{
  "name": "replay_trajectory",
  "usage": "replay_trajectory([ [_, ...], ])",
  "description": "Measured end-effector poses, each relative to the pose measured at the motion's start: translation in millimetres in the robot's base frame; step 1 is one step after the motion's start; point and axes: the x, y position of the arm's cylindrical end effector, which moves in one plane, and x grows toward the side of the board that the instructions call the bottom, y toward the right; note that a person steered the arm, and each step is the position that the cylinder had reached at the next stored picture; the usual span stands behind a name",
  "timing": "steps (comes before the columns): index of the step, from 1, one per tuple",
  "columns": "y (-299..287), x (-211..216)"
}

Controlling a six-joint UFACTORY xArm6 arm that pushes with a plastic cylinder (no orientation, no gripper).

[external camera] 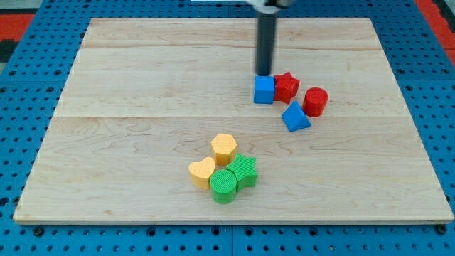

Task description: Push the red star along with blue cube towards center left side of board

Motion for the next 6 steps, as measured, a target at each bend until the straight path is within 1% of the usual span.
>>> replay_trajectory([
  [1,52,0],
  [2,70,15],
  [3,32,41],
  [5,-152,58],
  [6,-234,61],
])
